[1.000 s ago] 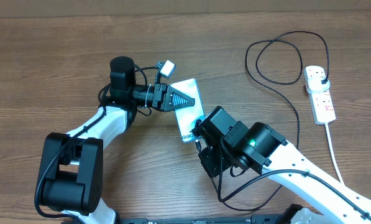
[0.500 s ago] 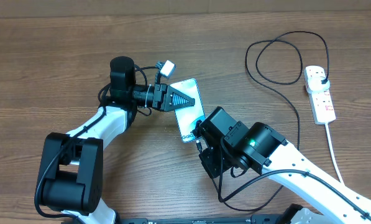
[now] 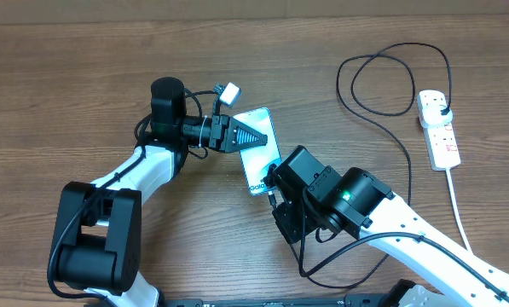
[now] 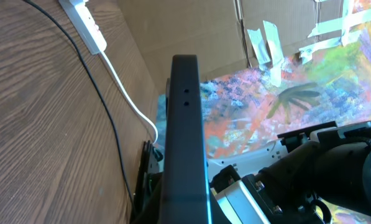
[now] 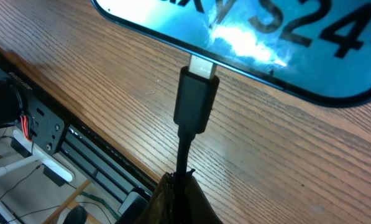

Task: Plug charger to phone and switch on socket

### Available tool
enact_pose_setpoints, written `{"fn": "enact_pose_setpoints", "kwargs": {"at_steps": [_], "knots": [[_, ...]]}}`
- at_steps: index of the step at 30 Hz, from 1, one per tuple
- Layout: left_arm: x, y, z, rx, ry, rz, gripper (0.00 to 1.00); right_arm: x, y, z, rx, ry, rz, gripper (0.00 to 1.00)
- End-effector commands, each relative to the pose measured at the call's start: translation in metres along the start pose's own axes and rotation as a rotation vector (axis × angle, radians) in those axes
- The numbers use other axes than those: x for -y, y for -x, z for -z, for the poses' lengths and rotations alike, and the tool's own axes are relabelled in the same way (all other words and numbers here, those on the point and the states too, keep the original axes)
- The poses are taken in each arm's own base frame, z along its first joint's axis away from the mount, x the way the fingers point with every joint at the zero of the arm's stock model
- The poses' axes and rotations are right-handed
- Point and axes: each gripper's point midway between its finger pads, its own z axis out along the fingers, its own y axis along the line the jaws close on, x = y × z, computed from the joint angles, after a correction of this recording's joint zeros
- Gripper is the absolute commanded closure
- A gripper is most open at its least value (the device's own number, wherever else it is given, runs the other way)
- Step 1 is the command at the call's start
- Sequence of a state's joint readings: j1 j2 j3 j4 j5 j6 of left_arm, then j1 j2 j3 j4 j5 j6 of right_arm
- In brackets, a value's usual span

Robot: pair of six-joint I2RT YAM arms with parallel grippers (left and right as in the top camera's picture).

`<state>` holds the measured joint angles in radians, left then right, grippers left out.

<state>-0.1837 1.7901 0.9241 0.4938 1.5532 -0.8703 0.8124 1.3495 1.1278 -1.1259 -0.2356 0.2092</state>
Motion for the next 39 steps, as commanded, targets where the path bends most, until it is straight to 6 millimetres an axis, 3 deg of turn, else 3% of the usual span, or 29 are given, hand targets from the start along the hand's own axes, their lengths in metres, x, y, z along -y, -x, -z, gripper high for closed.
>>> {"fn": "enact_pose_setpoints", "kwargs": {"at_steps": [1,39], "knots": [[0.0035,-0.0030,-0.0019,-0.027,-0.021,-0.040,0.96,-0.0047,0.0098,0.0074,0.036,0.004,0.010,0.96],[0.0035,-0.0030,-0.0019,-0.027,-0.021,-0.062,0.96,-0.0051,0.0129,0.0077,0.049,0.004,0.013,0.96]]}}
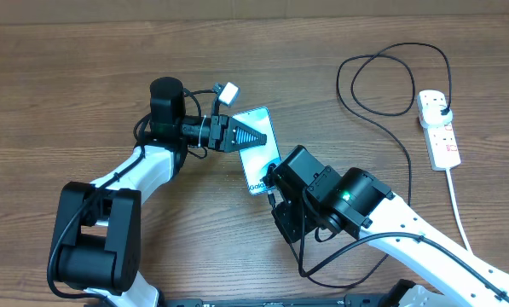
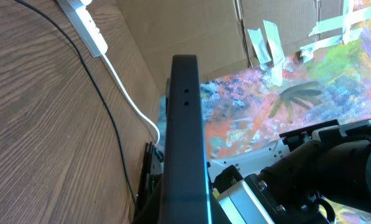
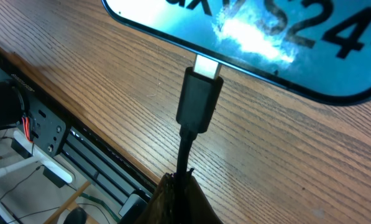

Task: Plug charger to phone and switch on socket

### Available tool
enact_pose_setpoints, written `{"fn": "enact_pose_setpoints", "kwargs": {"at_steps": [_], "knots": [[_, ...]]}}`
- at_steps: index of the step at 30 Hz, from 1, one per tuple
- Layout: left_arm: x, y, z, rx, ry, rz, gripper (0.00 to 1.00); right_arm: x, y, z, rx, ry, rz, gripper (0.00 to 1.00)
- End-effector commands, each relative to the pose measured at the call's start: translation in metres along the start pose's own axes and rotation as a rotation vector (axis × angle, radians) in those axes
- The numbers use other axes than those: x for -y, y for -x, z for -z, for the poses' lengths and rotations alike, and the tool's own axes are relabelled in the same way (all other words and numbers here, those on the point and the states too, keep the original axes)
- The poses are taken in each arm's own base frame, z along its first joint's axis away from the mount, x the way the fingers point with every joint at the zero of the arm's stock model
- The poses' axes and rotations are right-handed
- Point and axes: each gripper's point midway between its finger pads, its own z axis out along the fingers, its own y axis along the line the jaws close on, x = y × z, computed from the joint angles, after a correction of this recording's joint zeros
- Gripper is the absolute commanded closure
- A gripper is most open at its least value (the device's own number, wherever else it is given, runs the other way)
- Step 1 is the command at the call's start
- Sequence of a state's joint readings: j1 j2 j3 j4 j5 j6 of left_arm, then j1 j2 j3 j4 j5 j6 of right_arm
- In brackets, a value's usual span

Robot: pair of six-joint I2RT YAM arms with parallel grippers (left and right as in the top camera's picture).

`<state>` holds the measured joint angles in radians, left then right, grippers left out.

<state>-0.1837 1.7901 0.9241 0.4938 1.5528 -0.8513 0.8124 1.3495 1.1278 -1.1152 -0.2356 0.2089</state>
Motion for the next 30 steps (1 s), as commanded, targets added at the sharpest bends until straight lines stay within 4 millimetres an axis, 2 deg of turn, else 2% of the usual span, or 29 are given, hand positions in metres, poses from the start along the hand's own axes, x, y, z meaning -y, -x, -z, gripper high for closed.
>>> {"fn": "enact_pose_setpoints", "kwargs": {"at_steps": [1,25,30], "knots": [[0.0036,-0.0030,-0.0019,-0.027,-0.022,-0.043,0.96,-0.0042,0.0102,0.0075,0.038,0.001,0.010,0.96],[0.0036,-0.0030,-0.0019,-0.027,-0.022,-0.043,0.96,-0.0046,0.0114,0.0077,0.043,0.002,0.015,0.96],[0.0036,-0.0030,-0.0021,-0.027,-0.022,-0.043,0.96,-0.0032,0.0181,0.0086,0.073,-0.010,0.021,0.96]]}}
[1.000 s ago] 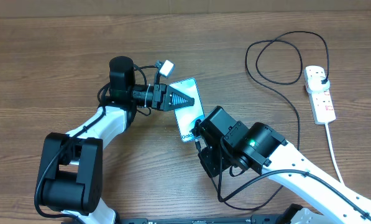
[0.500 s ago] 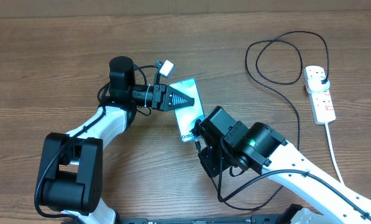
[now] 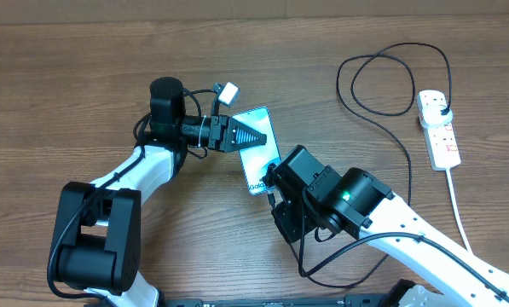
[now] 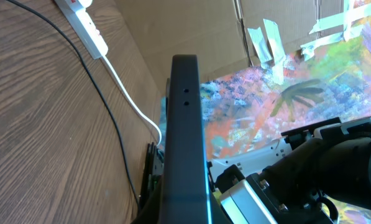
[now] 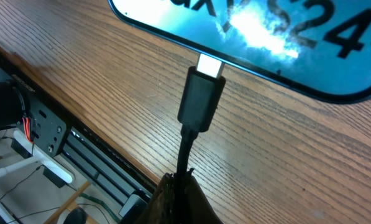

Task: Plug charger to phone and switch on socket

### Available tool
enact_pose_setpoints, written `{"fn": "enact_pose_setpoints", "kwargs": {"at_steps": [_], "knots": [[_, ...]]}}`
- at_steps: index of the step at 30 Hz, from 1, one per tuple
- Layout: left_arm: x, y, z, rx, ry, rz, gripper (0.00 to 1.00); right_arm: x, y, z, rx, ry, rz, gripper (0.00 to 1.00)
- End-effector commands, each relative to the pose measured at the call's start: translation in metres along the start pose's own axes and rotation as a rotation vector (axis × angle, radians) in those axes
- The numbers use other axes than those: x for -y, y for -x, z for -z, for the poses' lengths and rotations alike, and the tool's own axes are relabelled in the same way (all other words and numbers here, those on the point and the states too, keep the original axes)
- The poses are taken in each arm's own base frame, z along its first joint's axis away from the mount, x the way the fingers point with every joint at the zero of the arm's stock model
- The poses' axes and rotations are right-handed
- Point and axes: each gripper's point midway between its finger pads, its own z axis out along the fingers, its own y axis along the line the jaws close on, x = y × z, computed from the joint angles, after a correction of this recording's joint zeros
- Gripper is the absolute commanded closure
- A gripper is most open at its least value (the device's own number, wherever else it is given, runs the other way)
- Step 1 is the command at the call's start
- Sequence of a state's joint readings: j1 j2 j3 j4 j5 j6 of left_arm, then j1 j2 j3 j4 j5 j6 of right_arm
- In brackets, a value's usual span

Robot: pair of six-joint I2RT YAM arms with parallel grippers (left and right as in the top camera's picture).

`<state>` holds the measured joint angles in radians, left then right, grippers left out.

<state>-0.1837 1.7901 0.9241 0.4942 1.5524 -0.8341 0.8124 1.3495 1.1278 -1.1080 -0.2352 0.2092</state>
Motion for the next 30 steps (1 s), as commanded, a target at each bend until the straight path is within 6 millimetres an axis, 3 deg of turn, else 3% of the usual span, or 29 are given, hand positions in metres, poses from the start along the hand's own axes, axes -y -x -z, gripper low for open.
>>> {"fn": "enact_pose_setpoints", "kwargs": {"at_steps": [1,9,19,22,27,30], "knots": [[0.004,-0.003,-0.002,-0.028,-0.022,-0.025,0.96,0.000,0.019,0.009,0.079,-0.026,0.021,0.96],[0.004,-0.003,-0.002,-0.028,-0.022,-0.024,0.96,0.020,0.036,0.014,0.165,-0.153,0.023,0.96],[0.003,-0.003,-0.001,-0.026,-0.022,-0.022,0.96,0.020,0.028,0.013,0.131,-0.146,0.011,0.96],[0.000,0.005,0.012,0.017,0.000,-0.022,0.96,0.012,0.024,0.011,0.114,-0.102,-0.014,0.96],[-0.009,0.023,0.056,0.143,0.056,-0.019,0.96,0.021,0.029,-0.005,0.142,-0.126,-0.010,0.55],[-0.012,0.028,0.083,0.203,0.074,-0.002,0.96,0.030,0.033,-0.023,0.163,-0.147,-0.010,0.51]]}}
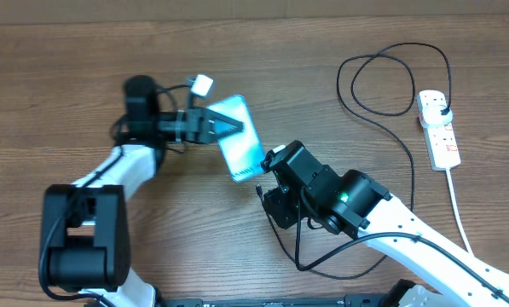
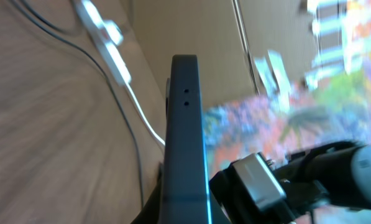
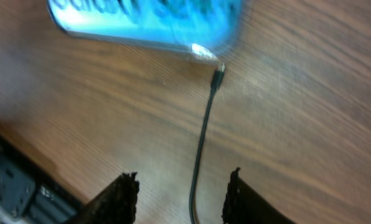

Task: Plug charger to phone and switch on socket

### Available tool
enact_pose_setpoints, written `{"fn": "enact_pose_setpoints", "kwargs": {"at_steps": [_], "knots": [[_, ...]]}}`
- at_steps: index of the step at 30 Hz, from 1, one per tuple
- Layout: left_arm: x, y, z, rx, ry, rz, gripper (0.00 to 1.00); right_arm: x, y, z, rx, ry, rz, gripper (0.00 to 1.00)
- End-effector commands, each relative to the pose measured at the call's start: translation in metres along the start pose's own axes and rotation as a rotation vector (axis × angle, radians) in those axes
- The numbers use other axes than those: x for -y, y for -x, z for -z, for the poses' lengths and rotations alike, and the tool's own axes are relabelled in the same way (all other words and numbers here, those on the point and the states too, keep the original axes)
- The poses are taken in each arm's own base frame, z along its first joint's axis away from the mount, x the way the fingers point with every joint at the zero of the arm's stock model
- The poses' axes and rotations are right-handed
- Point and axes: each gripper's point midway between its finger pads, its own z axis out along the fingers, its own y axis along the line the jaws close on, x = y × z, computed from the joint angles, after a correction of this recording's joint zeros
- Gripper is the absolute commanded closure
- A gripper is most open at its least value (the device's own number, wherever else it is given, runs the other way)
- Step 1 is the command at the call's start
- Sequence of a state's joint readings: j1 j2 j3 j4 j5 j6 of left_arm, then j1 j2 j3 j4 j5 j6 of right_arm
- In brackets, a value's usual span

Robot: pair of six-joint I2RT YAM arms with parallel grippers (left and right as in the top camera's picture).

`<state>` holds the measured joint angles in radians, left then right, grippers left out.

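The phone point(image 1: 240, 138), its screen lit blue, is held on edge off the table by my left gripper point(image 1: 222, 126), which is shut on it; the left wrist view shows its dark edge point(image 2: 185, 124). The black charger plug point(image 3: 217, 77) sits at the phone's lower edge point(image 3: 173, 37); blur hides whether it is fully seated. Its cable point(image 3: 201, 143) runs down between the fingers of my right gripper point(image 3: 180, 182), which is open and touches nothing. The white power strip point(image 1: 437, 128) lies at the far right.
The black cable loops point(image 1: 382, 81) on the wooden table point(image 1: 66, 68) between the phone and the strip. A white lead point(image 1: 459, 213) runs from the strip toward the front edge. My right arm point(image 1: 356, 205) lies across the front right.
My right gripper has opened and let go of the charger cable, and sits further back from the phone. The left gripper and the phone have moved left, the plug staying at the phone's edge.
In all three earlier moments my left gripper held the phone still while my right gripper, shut on the cable, kept the plug's metal tip at the phone's port, shifting only slightly. Now the right gripper is open and the phone is further left.
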<state>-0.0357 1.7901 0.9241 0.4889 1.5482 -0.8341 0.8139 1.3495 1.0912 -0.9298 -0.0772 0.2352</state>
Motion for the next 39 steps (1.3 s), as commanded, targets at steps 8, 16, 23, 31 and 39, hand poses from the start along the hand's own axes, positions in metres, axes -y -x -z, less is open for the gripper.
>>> {"fn": "enact_pose_setpoints", "kwargs": {"at_steps": [8,16,23,31,39], "knots": [[-0.011,0.016,0.054,0.126,0.038,0.032,0.96,0.017,-0.014,-0.085,-0.096,-0.063,-0.012,0.59],[-0.013,0.013,0.053,0.123,0.038,0.012,0.96,0.018,-0.040,-0.124,-0.220,-0.094,-0.004,0.65],[-0.012,0.013,0.053,0.121,0.035,0.013,0.96,0.019,-0.053,-0.153,-0.250,-0.159,-0.014,0.59],[-0.011,0.012,0.052,0.115,0.029,0.013,0.96,0.027,-0.059,-0.158,-0.264,-0.214,-0.062,0.79],[-0.011,0.012,0.052,0.115,0.029,0.013,0.96,0.026,-0.061,-0.153,-0.290,-0.216,-0.065,0.96]]}}
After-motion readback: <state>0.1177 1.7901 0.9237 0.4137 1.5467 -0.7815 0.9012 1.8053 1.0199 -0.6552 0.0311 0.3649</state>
